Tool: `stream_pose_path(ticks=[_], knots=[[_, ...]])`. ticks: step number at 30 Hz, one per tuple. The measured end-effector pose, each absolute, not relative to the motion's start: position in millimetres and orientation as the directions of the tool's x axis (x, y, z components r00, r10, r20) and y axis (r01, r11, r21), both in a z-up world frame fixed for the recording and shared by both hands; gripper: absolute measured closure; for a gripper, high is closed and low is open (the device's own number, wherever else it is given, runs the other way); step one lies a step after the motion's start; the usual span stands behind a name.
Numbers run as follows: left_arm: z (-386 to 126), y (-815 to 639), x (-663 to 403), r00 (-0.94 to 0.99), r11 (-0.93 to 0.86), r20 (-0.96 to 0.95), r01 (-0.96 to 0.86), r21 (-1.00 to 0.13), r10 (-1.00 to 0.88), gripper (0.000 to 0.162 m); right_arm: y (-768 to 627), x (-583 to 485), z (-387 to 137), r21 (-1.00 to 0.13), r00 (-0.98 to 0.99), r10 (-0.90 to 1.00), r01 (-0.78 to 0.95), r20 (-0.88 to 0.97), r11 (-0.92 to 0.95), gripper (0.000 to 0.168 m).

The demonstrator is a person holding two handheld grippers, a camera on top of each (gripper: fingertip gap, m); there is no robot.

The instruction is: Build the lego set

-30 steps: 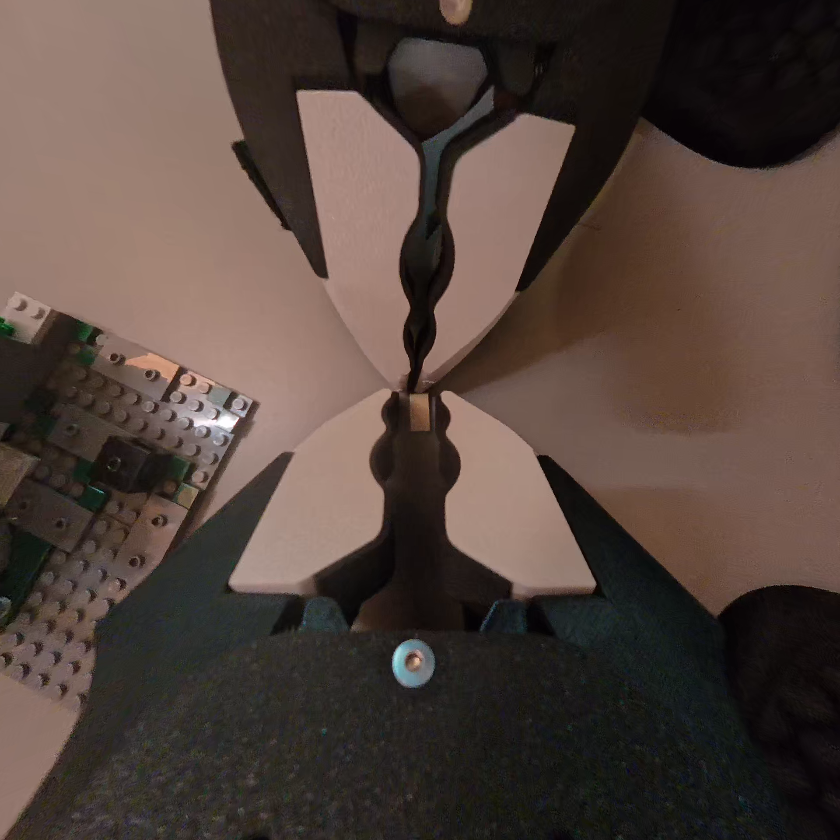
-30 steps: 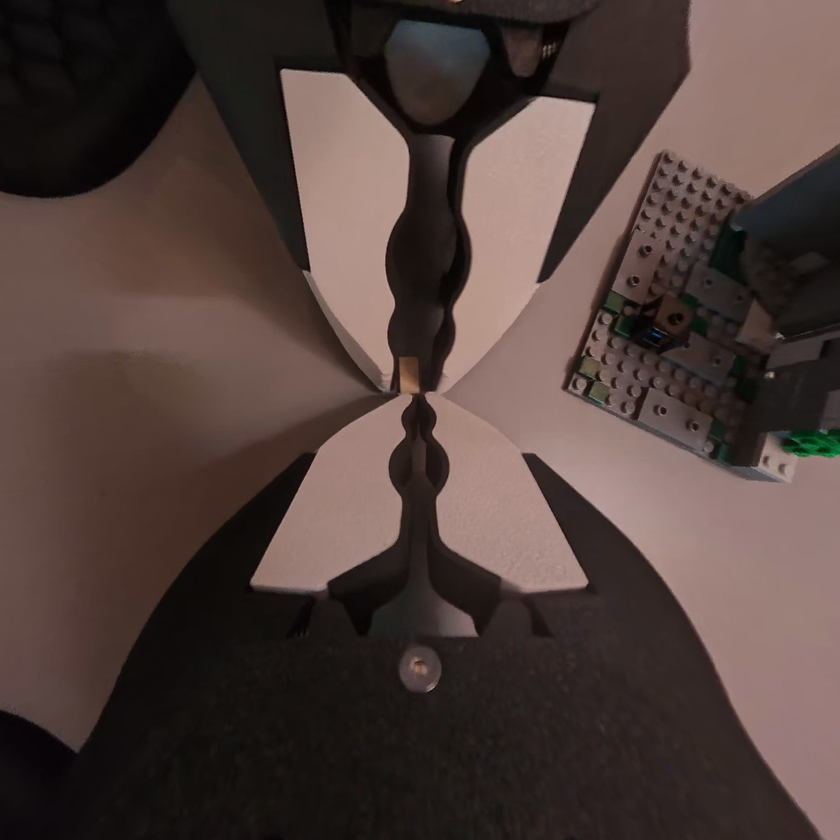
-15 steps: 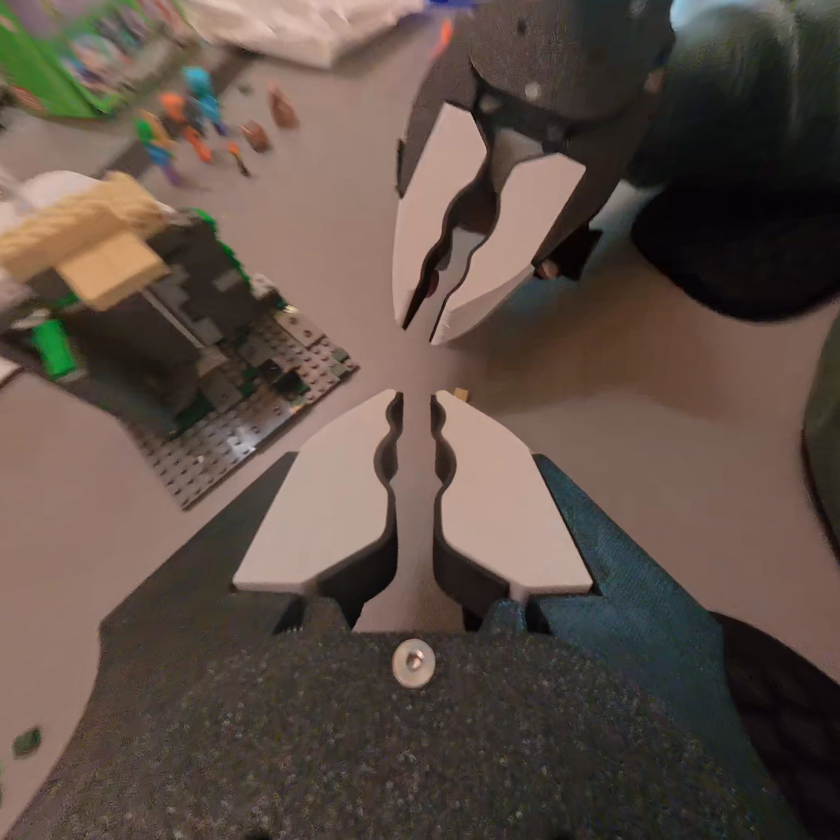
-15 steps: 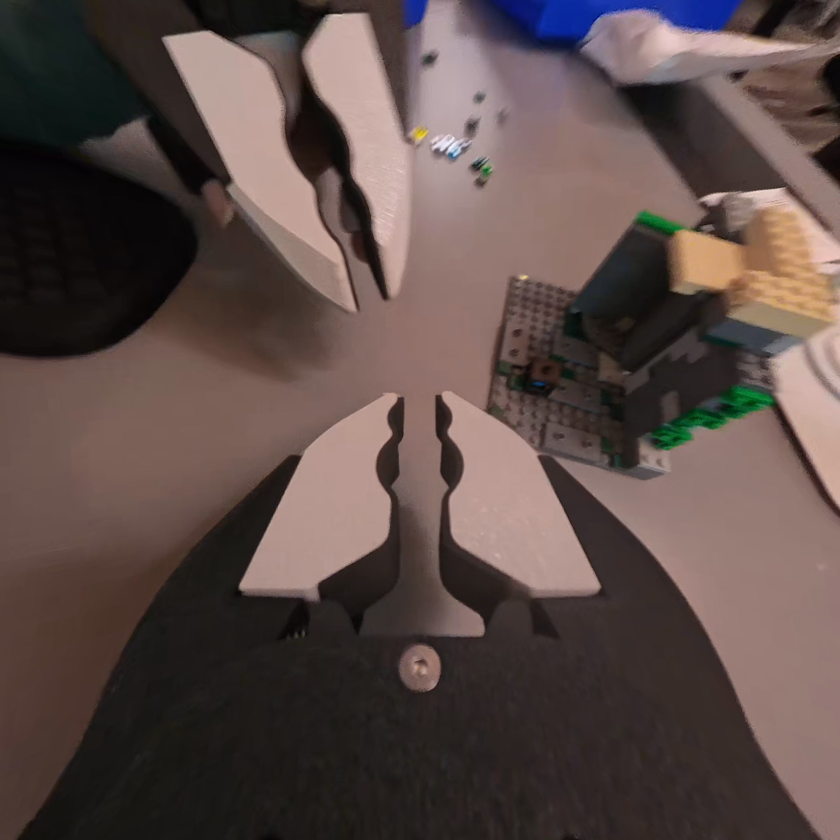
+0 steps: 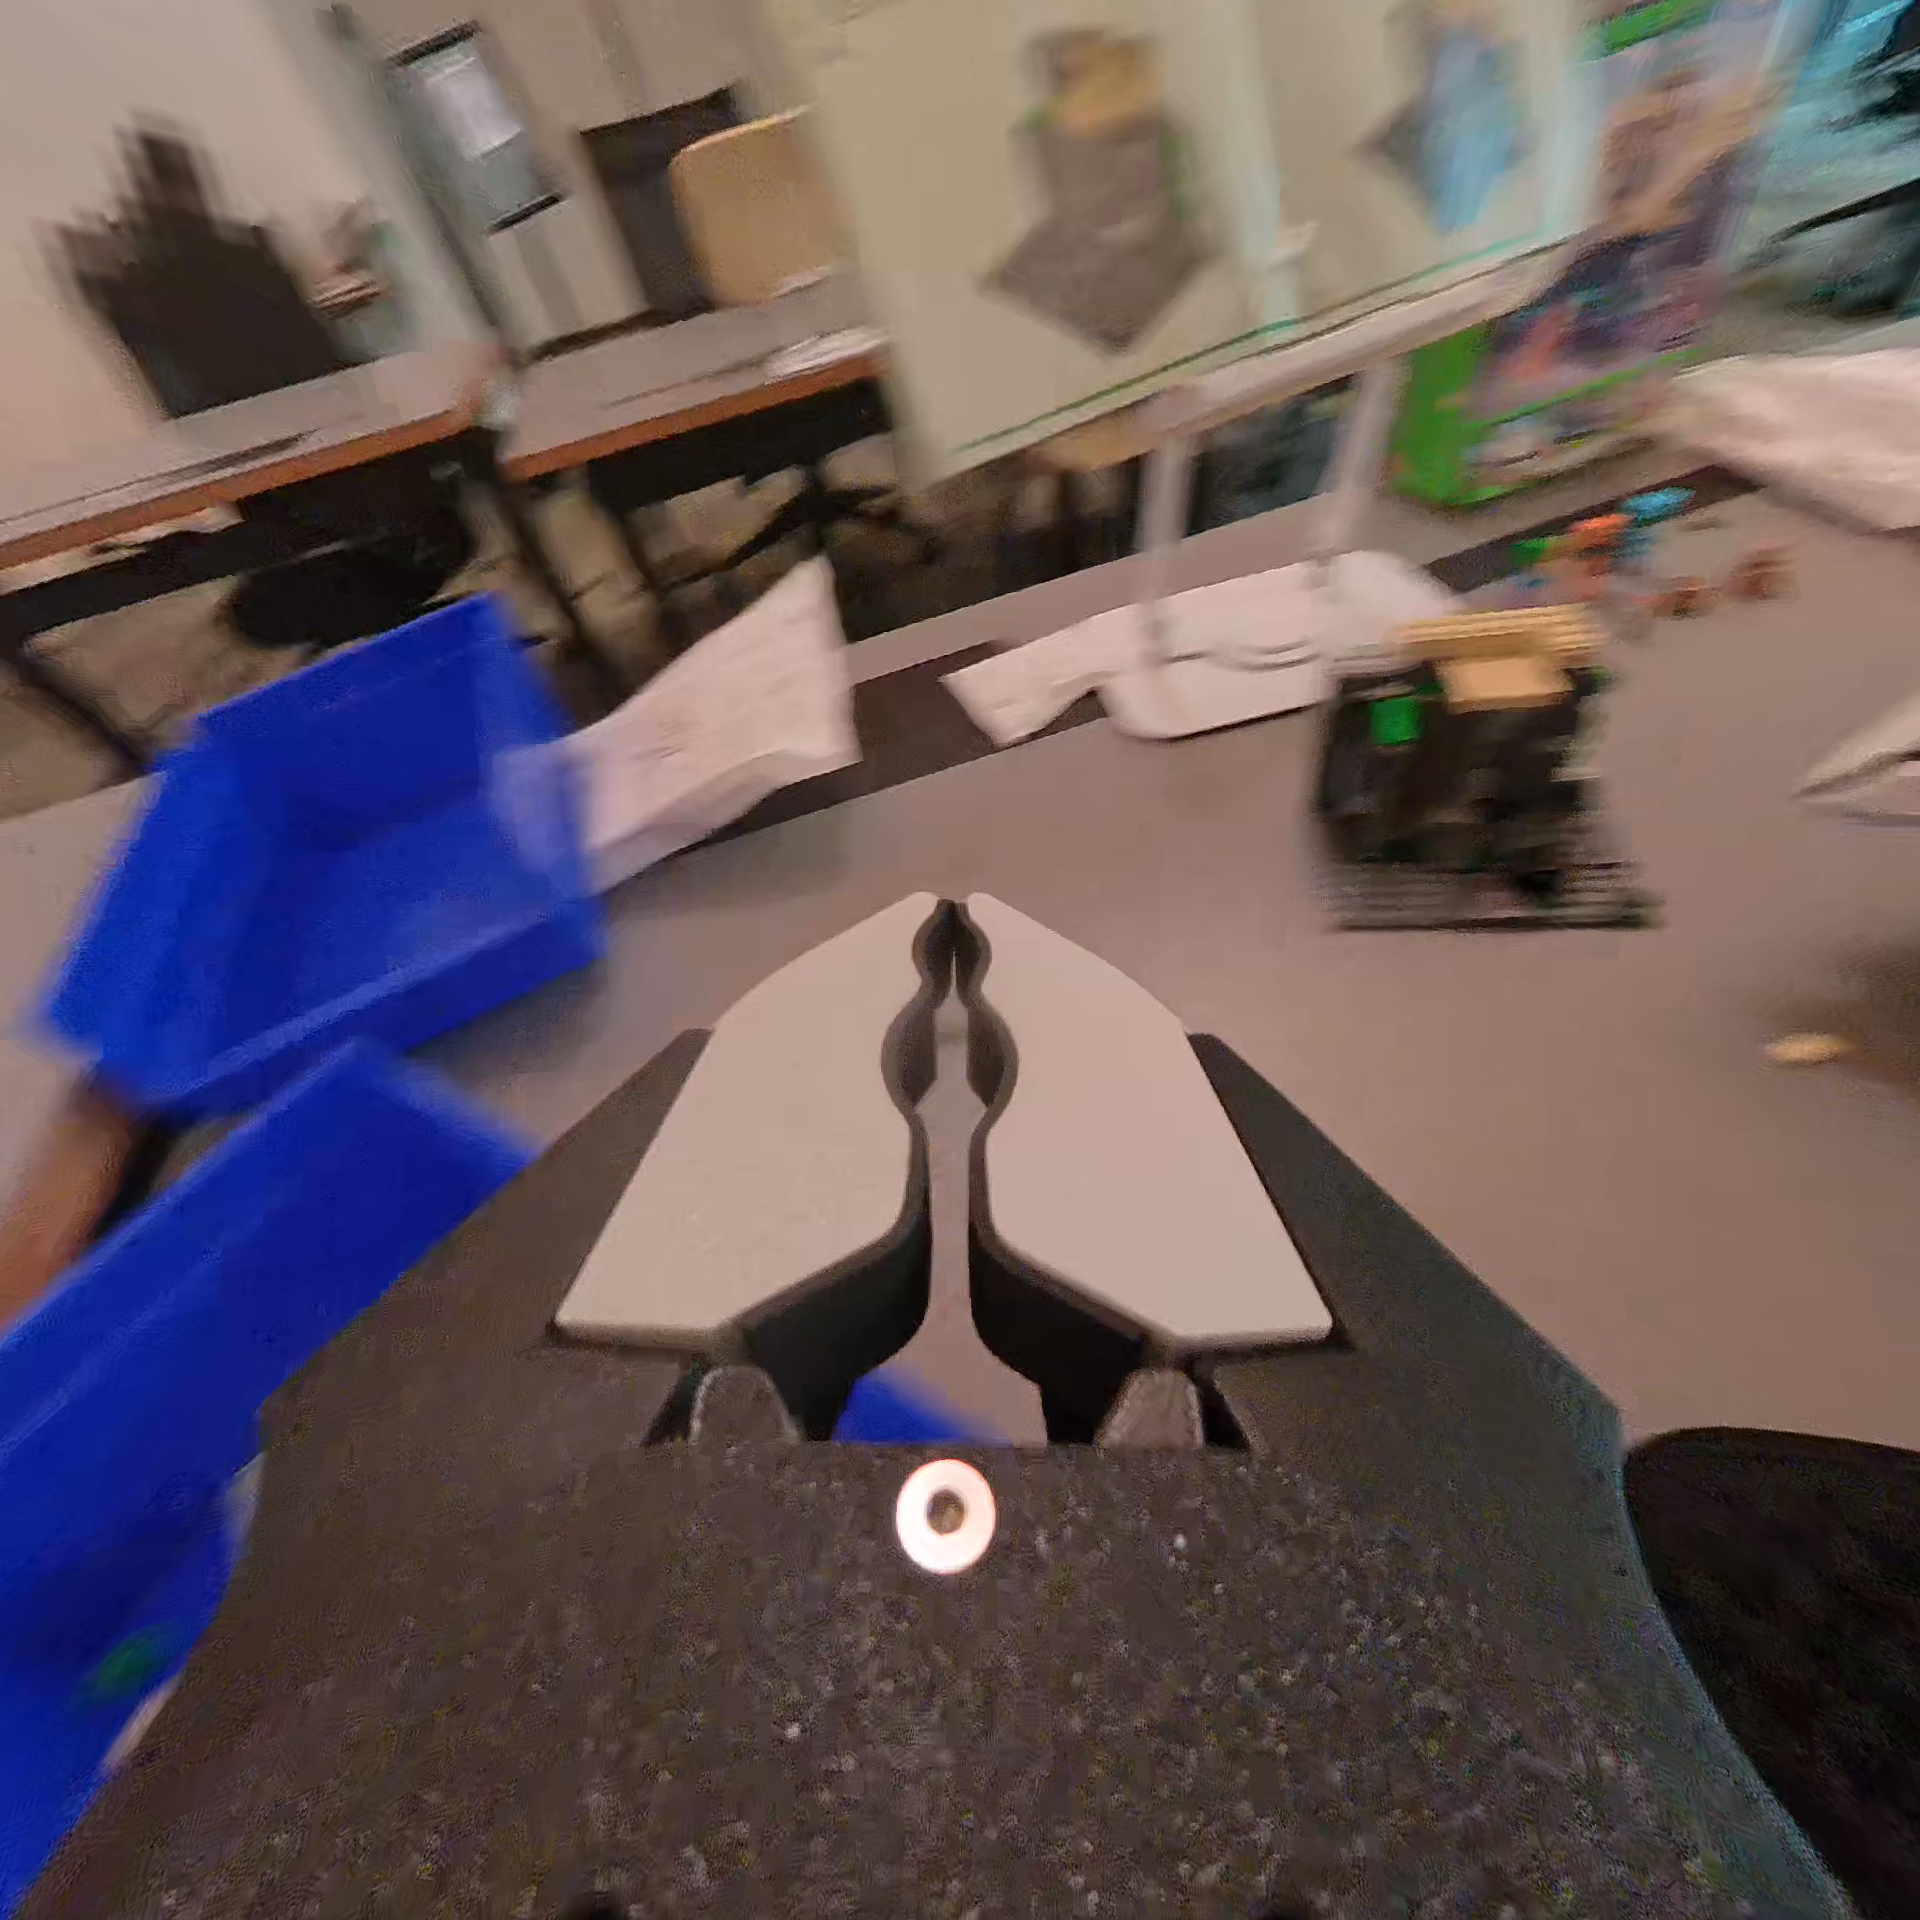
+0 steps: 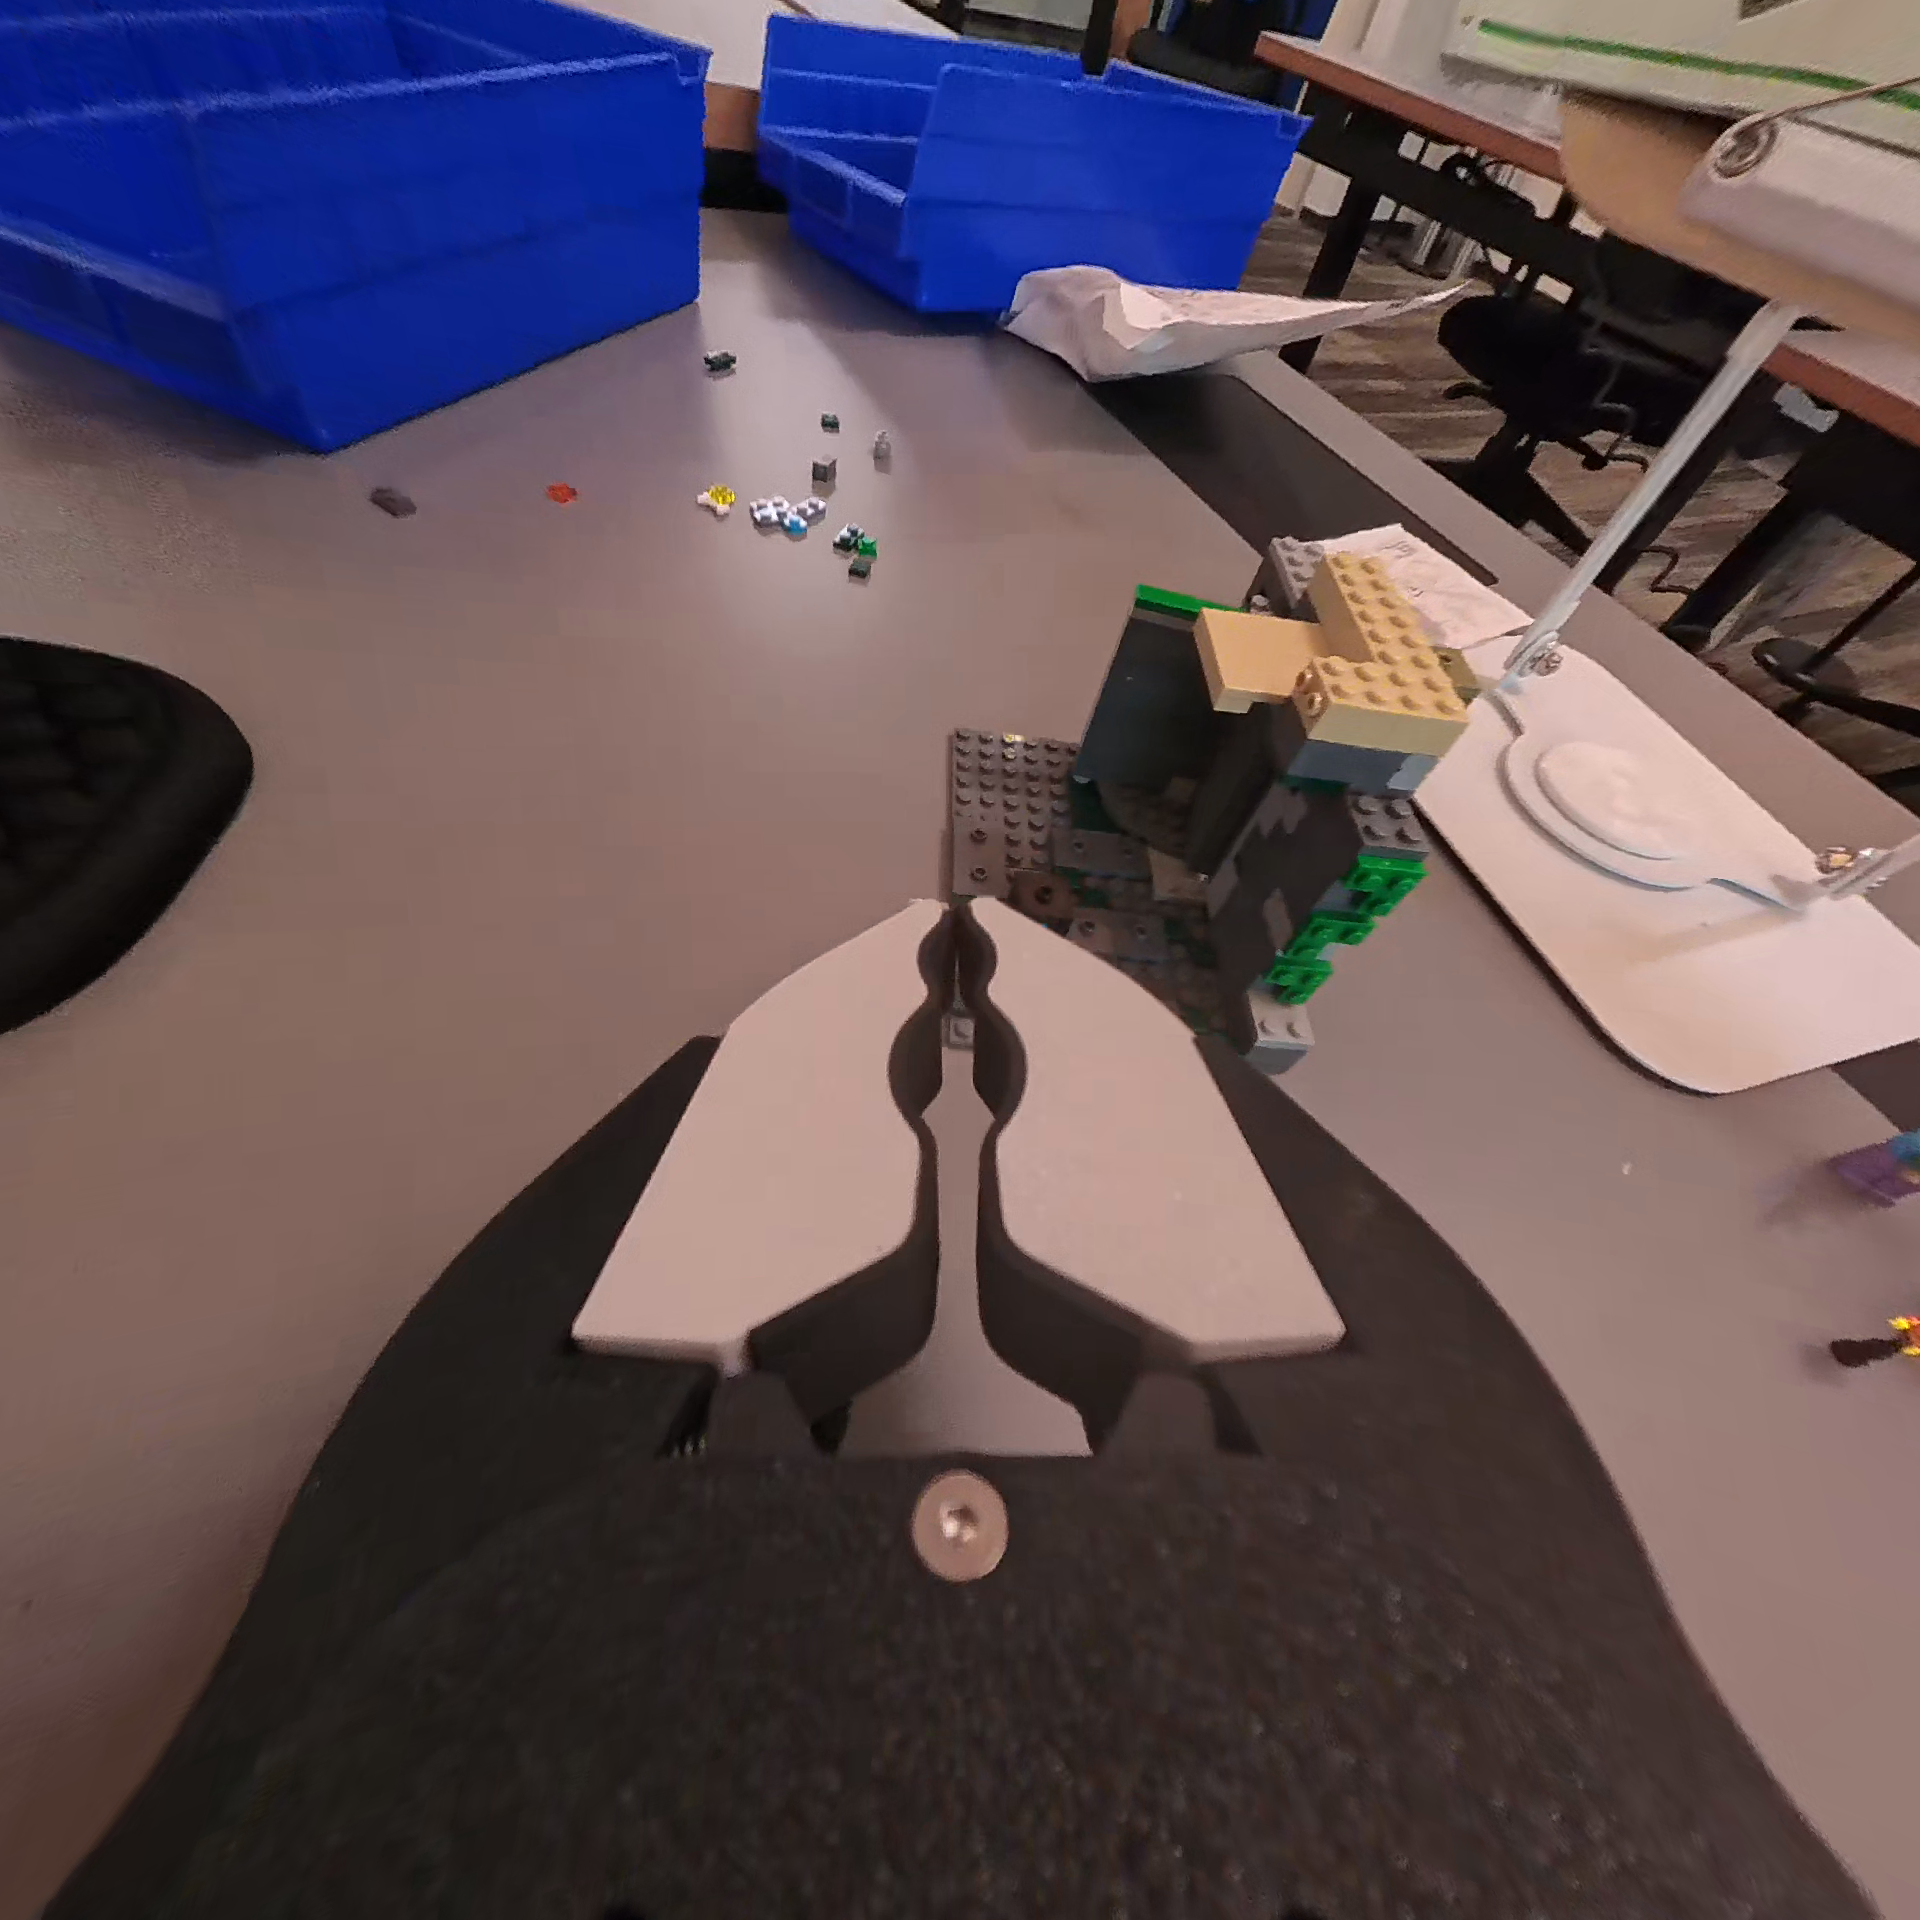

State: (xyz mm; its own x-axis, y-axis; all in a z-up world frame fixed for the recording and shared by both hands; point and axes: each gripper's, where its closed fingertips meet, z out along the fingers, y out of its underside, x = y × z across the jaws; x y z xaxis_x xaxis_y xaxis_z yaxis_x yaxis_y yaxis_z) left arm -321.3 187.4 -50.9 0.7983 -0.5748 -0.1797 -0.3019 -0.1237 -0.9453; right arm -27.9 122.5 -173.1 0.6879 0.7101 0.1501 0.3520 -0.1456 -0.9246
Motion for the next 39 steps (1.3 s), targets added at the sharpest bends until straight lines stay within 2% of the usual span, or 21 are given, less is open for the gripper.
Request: stream_pose_path(ticks=[3,7,11,12,16,20,24,29,31,33,35,37,39], knots=[[-49,215,-412,0.879,-0.289,-0.251,-0.384,-0.877,-0.405,0.162,123,-27,-170,-0.931,0.695,0.708,0.327,0.124,-0.158,0.168],[-67,235,-497,0.925,-0.53,-0.252,-0.371,-0.763,-0.285,0.162,123,-26,-173,-0.923,0.692,0.708,0.352,0.144,-0.156,0.168],[-111,246,-555,0.912,-0.723,-0.342,-0.391,-0.569,-0.224,0.162,122,-28,-180,-0.909,0.677,0.715,0.389,0.173,-0.148,0.168],[-128,242,-558,0.917,-0.774,-0.311,-0.382,-0.505,-0.25,0.153,122,-28,-181,-0.905,0.674,0.716,0.399,0.183,-0.144,0.168],[-179,208,-535,0.874,-0.834,-0.119,-0.484,-0.265,-0.47,0.144,119,-28,-183,-0.89,0.655,0.725,0.437,0.215,-0.13,0.168],[-209,178,-523,0.753,-0.749,-0.111,-0.658,-0.076,-0.649,0.136,118,-28,-186,-0.887,0.645,0.735,0.442,0.212,-0.132,0.168],[-231,160,-515,0.671,-0.675,-0.083,-0.737,0.035,-0.737,0.13,117,-29,-189,-0.882,0.63,0.746,0.455,0.217,-0.127,0.168],[-249,158,-515,0.621,-0.626,-0.084,-0.775,0.087,-0.78,0.129,115,-30,-190,-0.872,0.616,0.75,0.476,0.24,-0.112,0.168],[-250,160,-515,0.62,-0.626,-0.086,-0.776,0.084,-0.78,0.133,114,-30,-191,-0.87,0.611,0.753,0.481,0.243,-0.109,0.168],[-251,158,-514,0.611,-0.615,-0.078,-0.783,0.094,-0.788,0.144,114,-31,-192,-0.868,0.607,0.756,0.485,0.246,-0.108,0.168],[-250,158,-516,0.608,-0.615,-0.093,-0.781,0.111,-0.788,0.145,113,-31,-192,-0.866,0.603,0.758,0.489,0.25,-0.104,0.168],[-245,162,-514,0.618,-0.626,-0.11,-0.776,0.075,-0.779,0.145,113,-32,-191,-0.867,0.601,0.758,0.489,0.254,-0.097,0.168],[-227,171,-499,0.64,-0.639,-0.122,-0.767,-0.054,-0.758,0.145,112,-33,-188,-0.872,0.6,0.757,0.483,0.259,-0.084,0.168]])
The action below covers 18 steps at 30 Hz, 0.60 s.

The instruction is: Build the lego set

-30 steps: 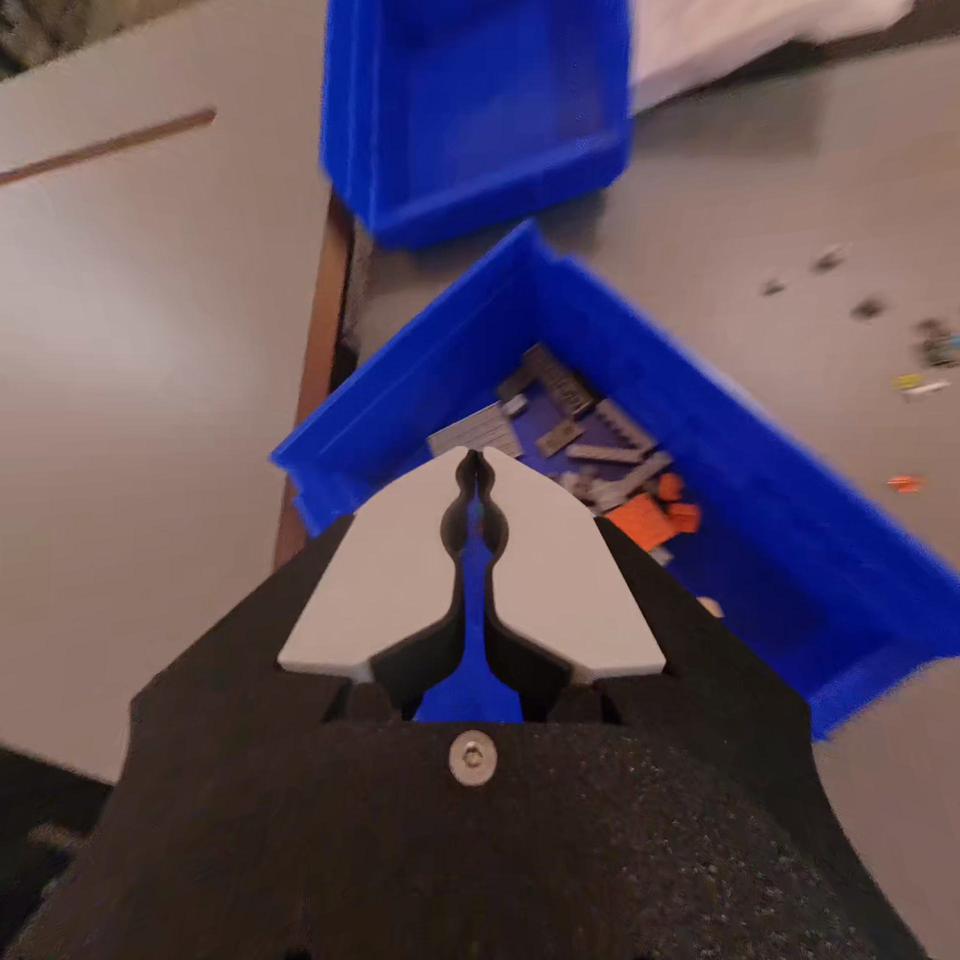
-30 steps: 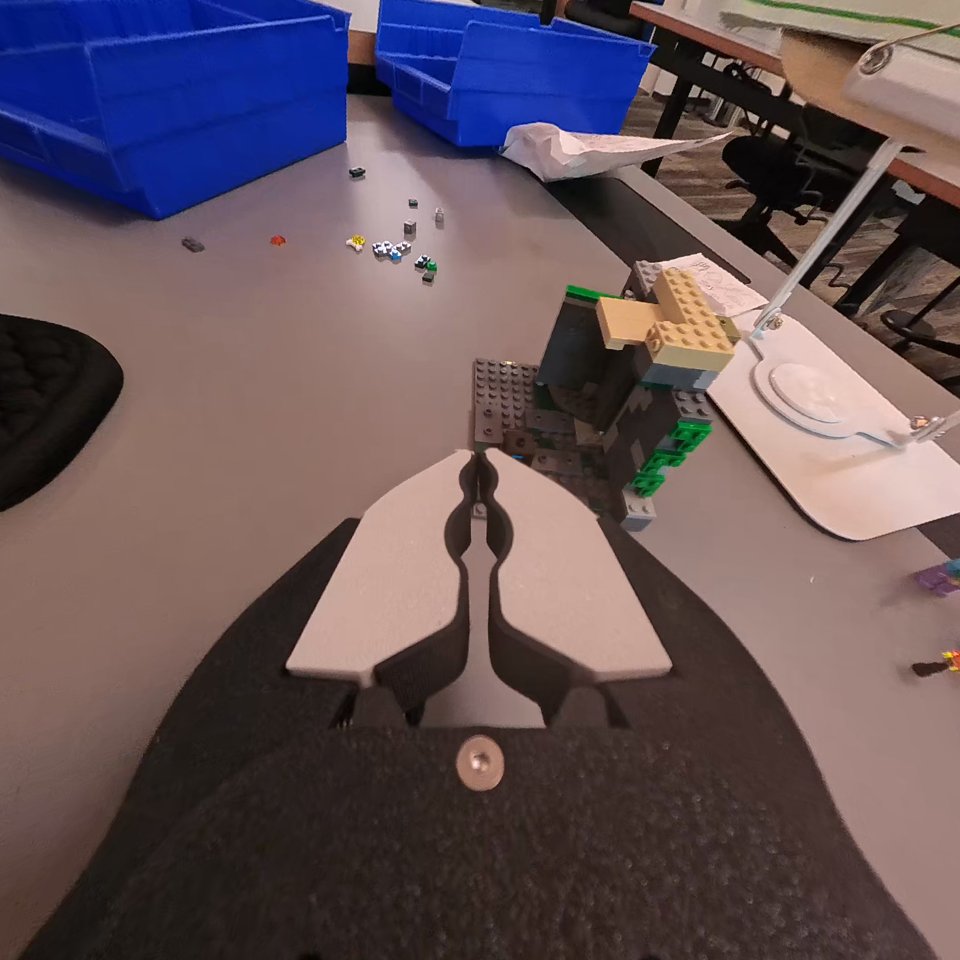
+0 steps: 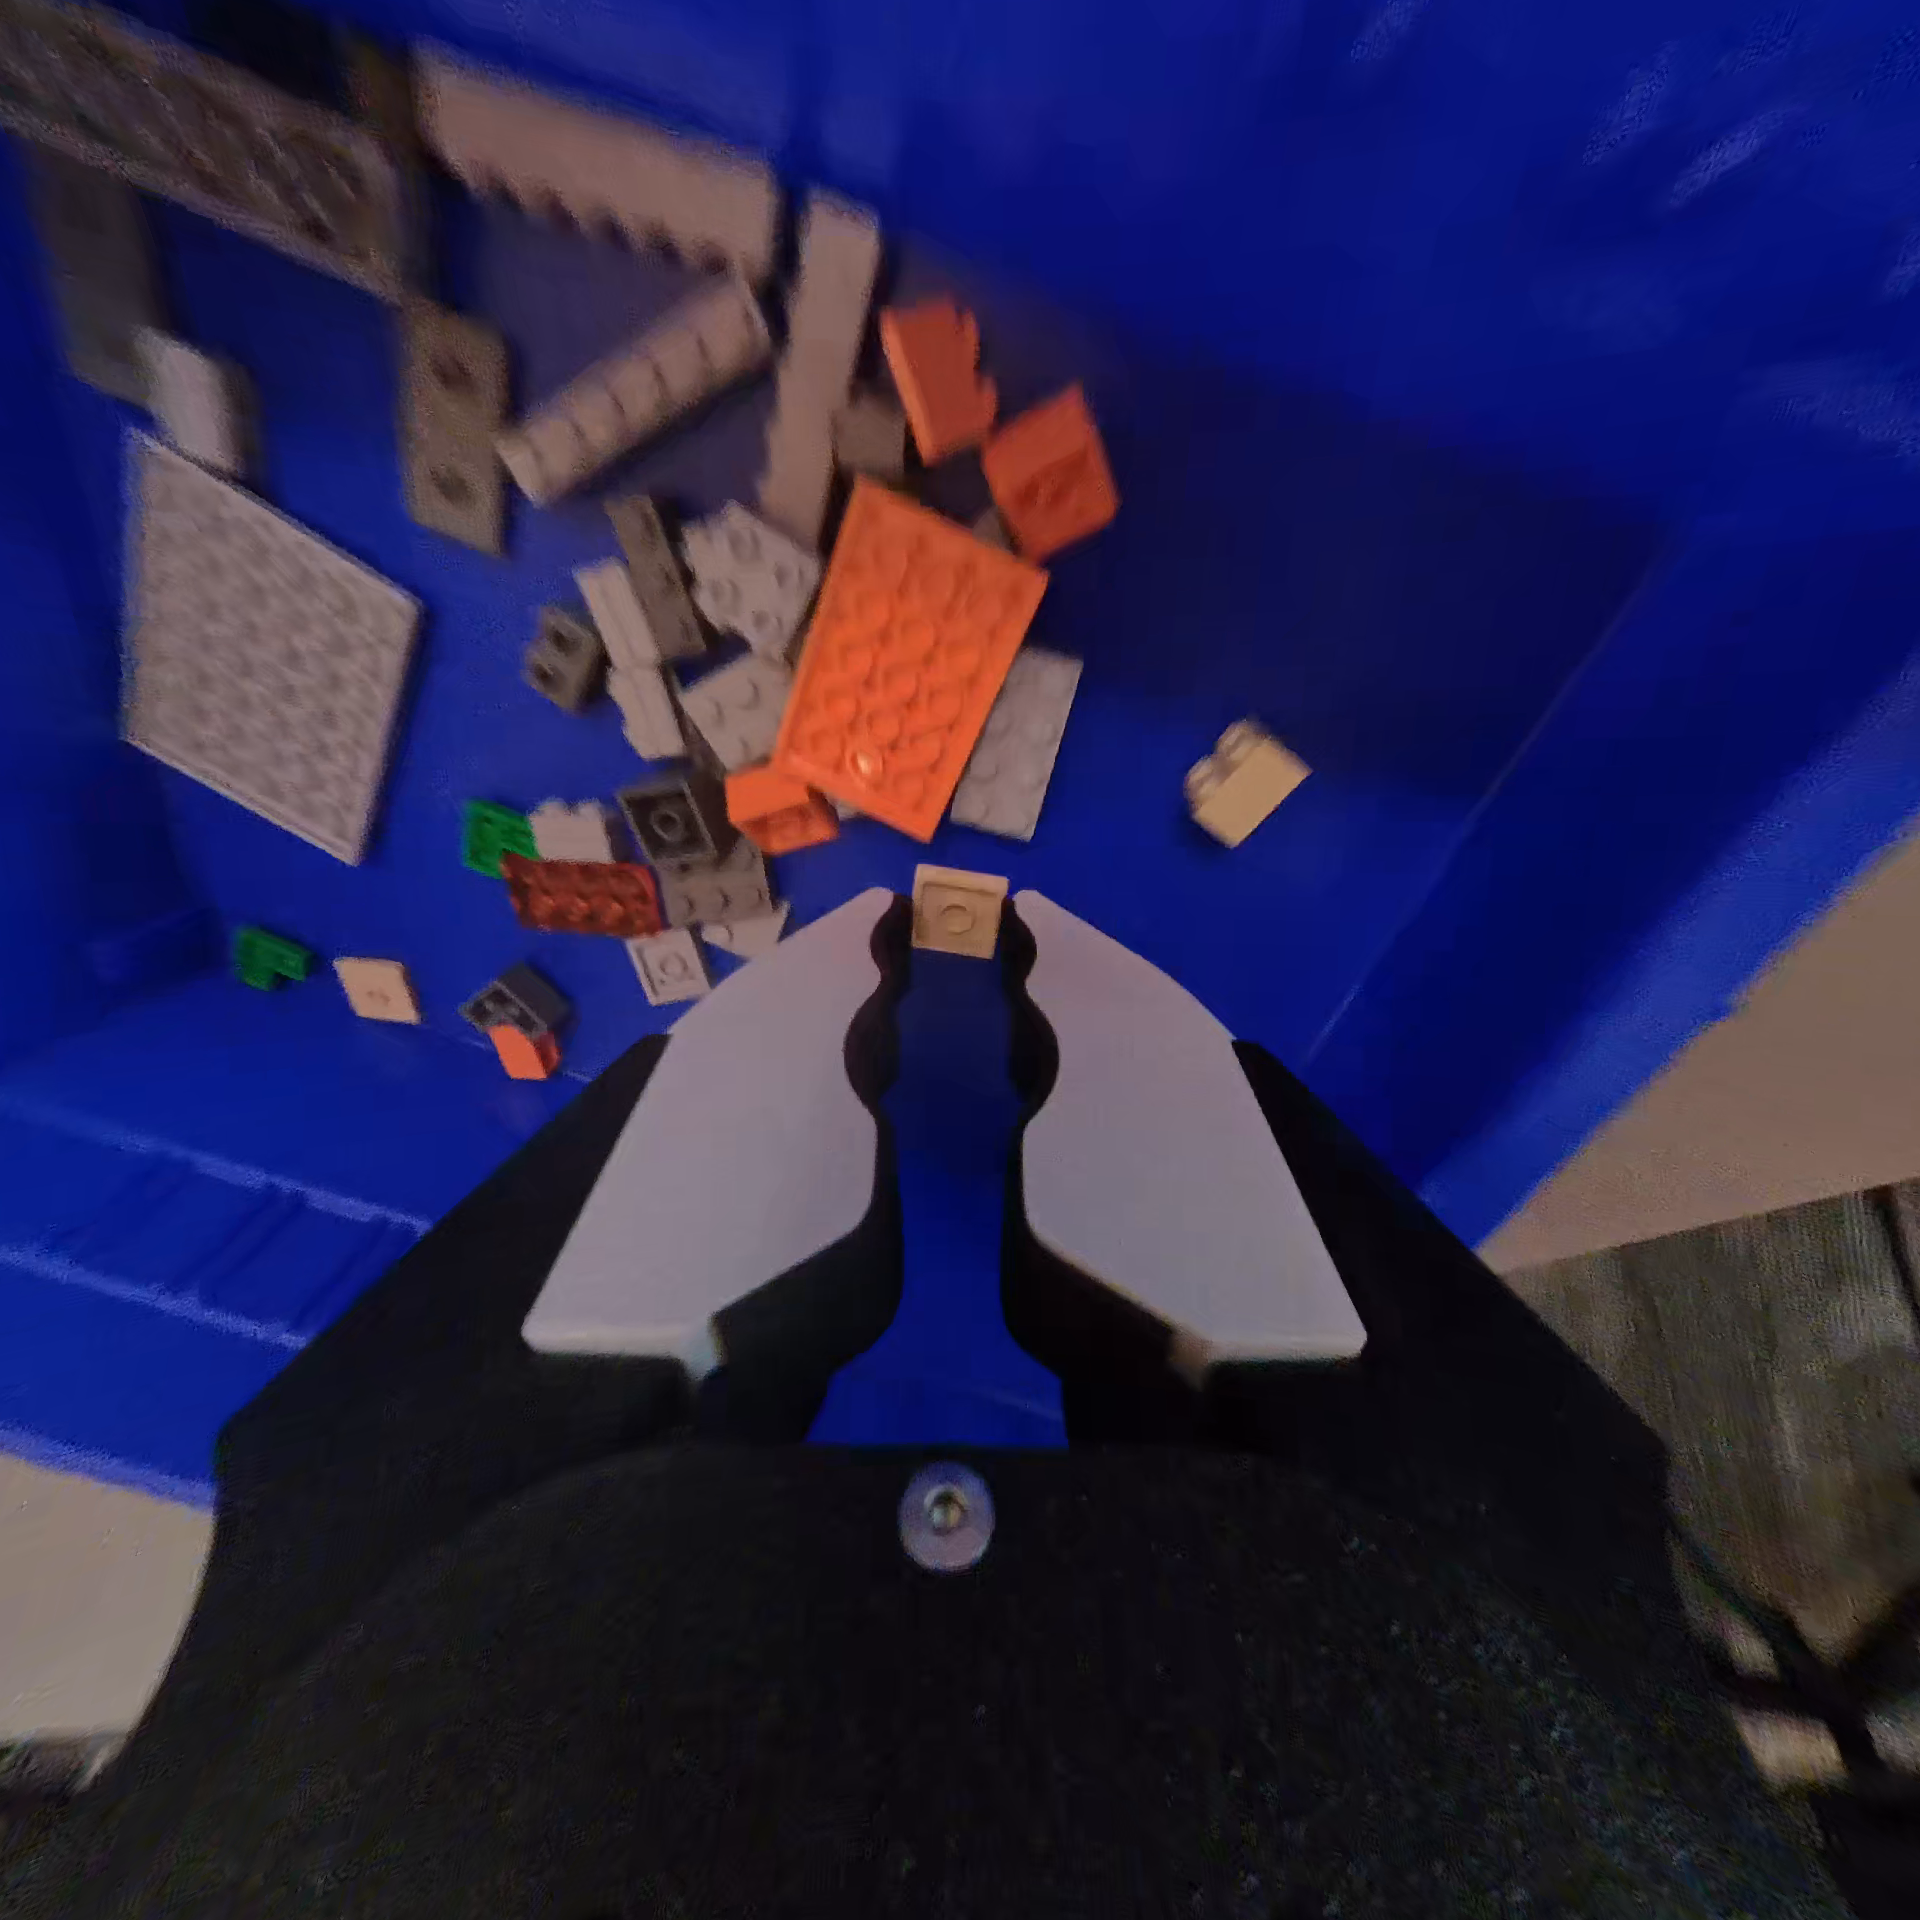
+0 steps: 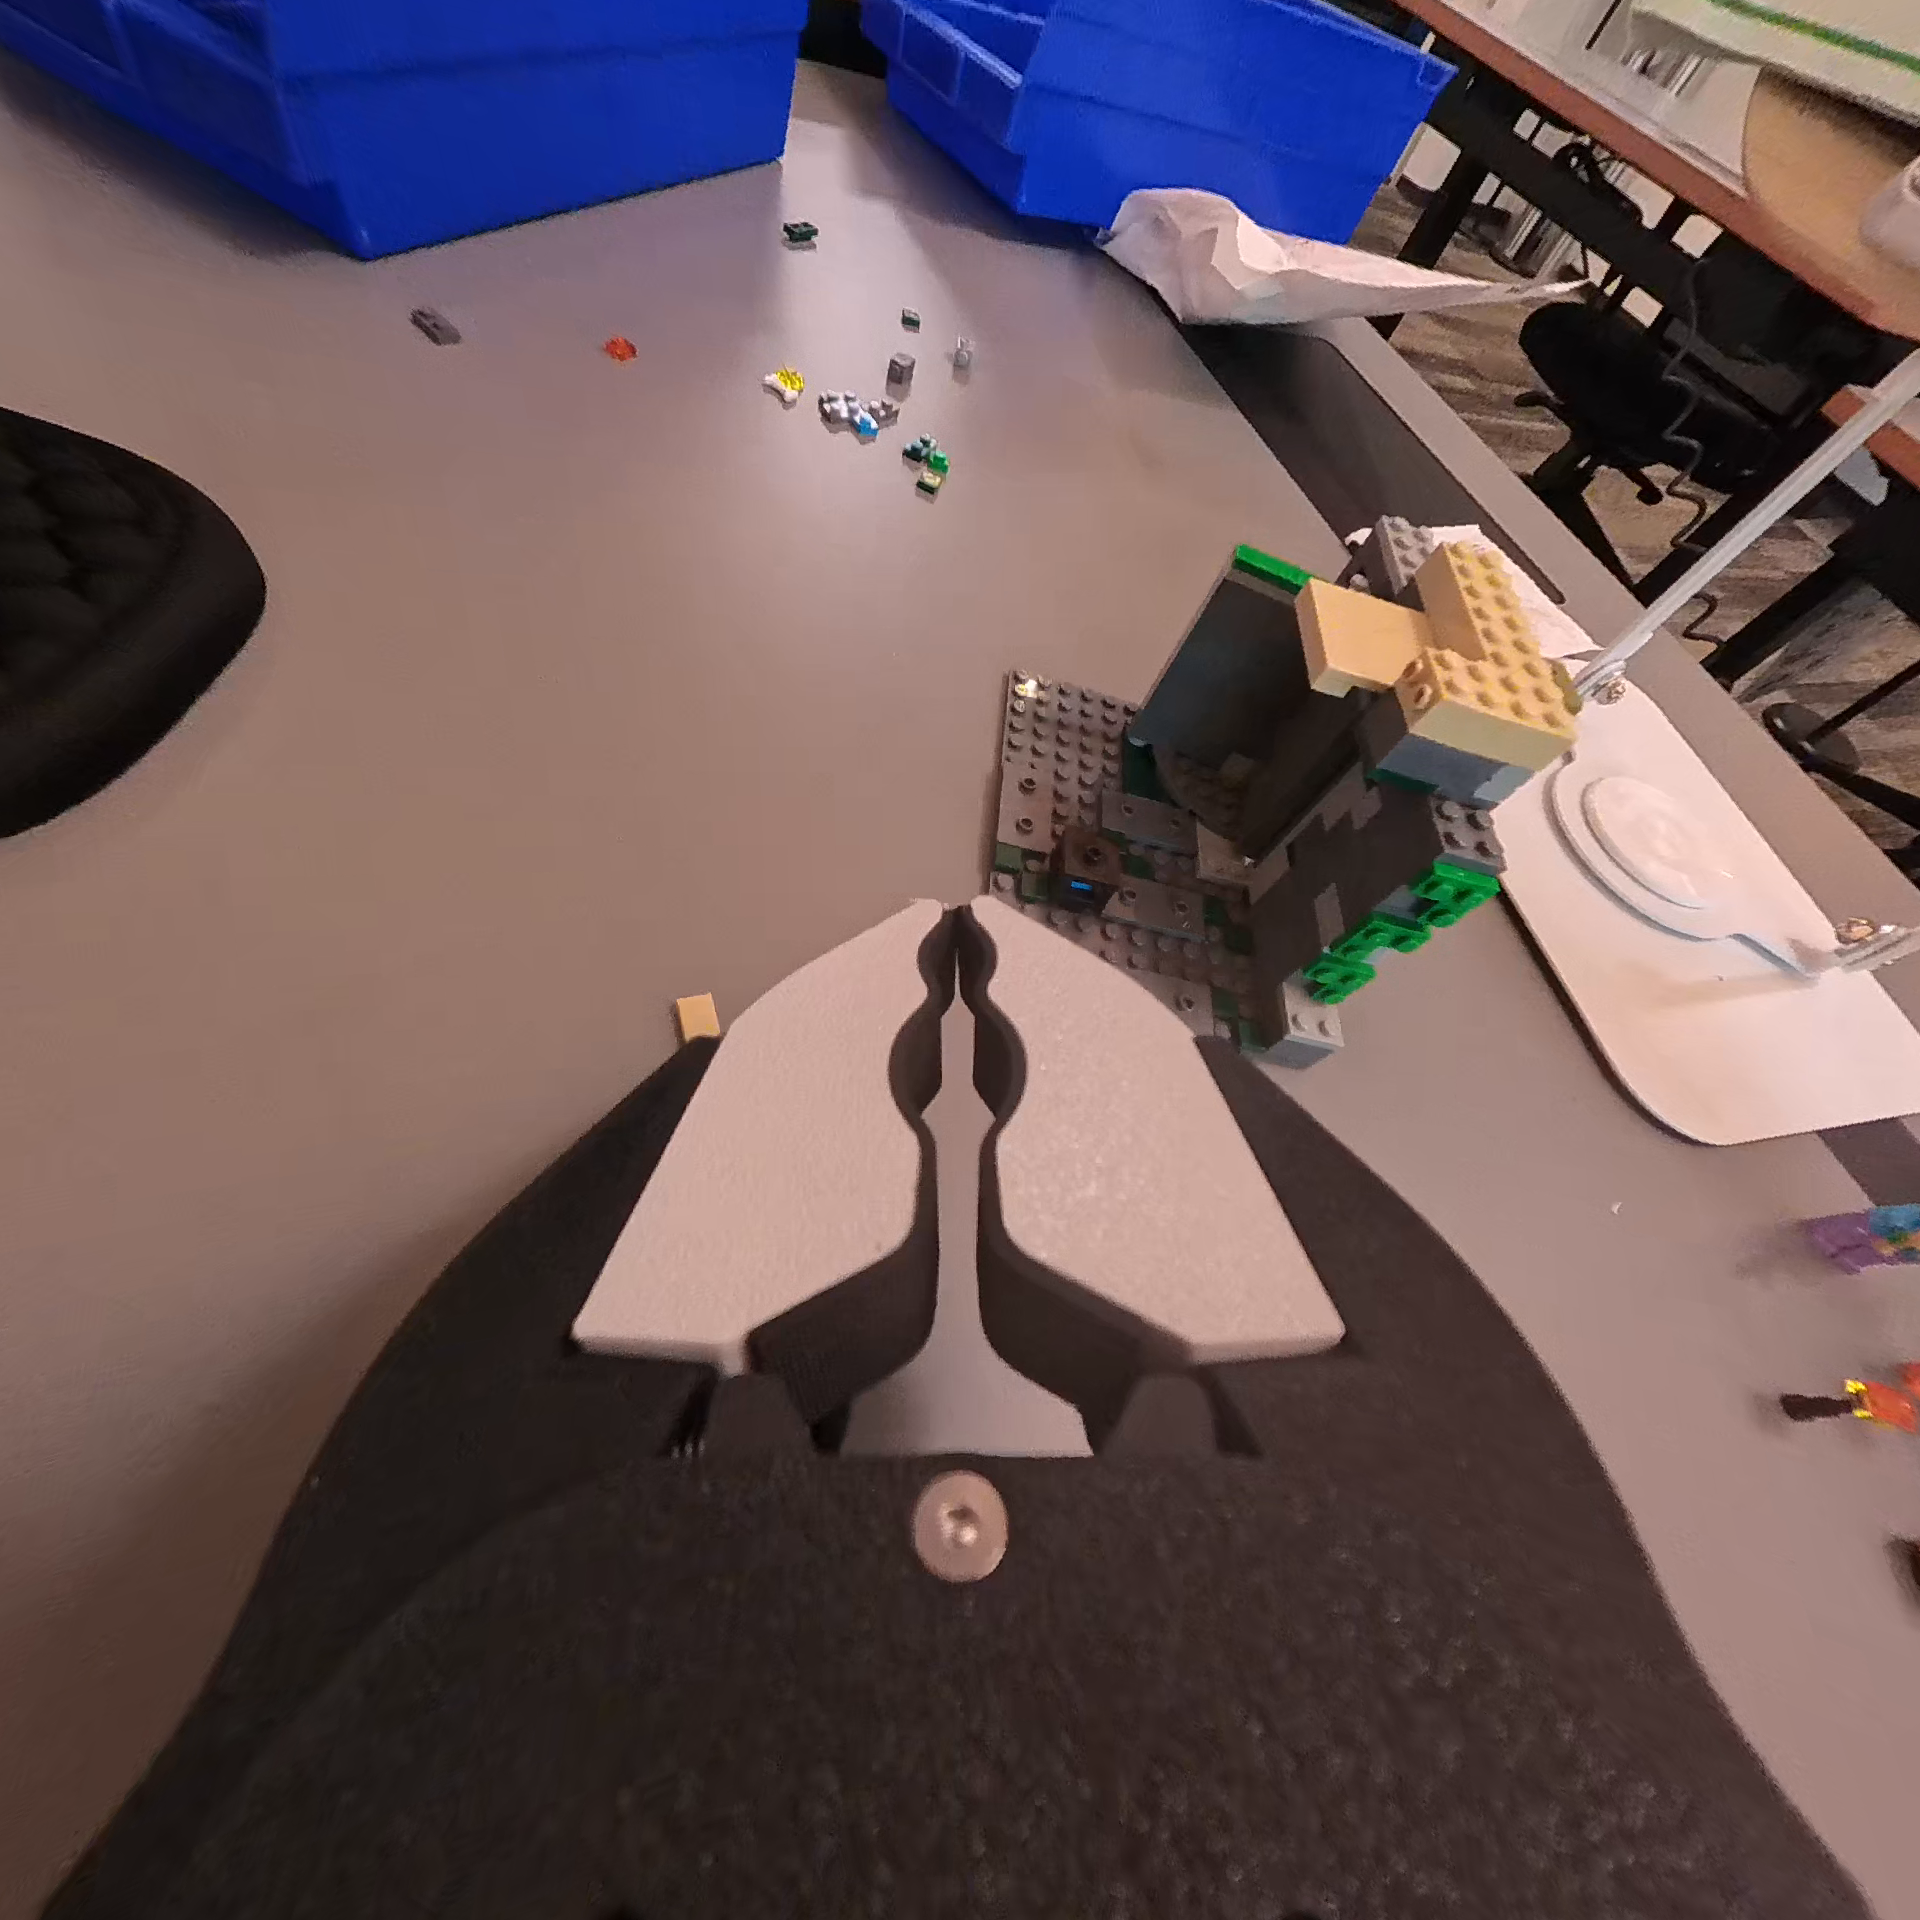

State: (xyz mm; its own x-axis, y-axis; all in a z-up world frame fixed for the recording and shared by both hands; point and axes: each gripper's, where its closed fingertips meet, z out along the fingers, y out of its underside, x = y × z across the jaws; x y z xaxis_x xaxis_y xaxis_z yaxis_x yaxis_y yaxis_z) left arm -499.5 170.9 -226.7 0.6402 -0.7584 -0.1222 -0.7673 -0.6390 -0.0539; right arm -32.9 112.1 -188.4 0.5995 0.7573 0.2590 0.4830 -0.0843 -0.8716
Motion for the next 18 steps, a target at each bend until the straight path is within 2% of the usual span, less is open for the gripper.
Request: stream_pose_path(ticks=[3,6,9,13,16,18], knots=[[-178,183,-453,0.64,-0.572,-0.138,-0.748,-0.335,-0.756,0.146,110,-37,-182,-0.884,0.592,0.762,0.464,0.262,-0.056,0.168],[-124,174,-382,0.576,-0.395,-0.129,-0.691,-0.606,-0.808,0.146,104,-46,-175,-0.909,0.577,0.785,0.415,0.224,-0.046,0.168],[-80,139,-294,0.403,-0.172,-0.075,-0.542,-0.823,-0.912,0.146,93,-59,-164,-0.94,0.543,0.823,0.339,0.163,-0.038,0.168],[-52,87,-197,0.119,-0.073,0.045,-0.243,-0.967,-0.992,0.146,72,-79,-140,-0.98,0.456,0.888,0.197,0.063,-0.032,0.168],[-47,60,-145,-0.103,-0.118,0.121,-0.034,-0.992,-0.987,0.146,49,-90,-118,-0.992,0.312,0.945,0.043,-0.1,-0.119,0.161],[-52,51,-117,-0.209,-0.165,0.154,0.033,-0.986,-0.966,0.146,41,-90,-105,-0.976,0.222,0.95,-0.05,-0.218,-0.213,0.158]])
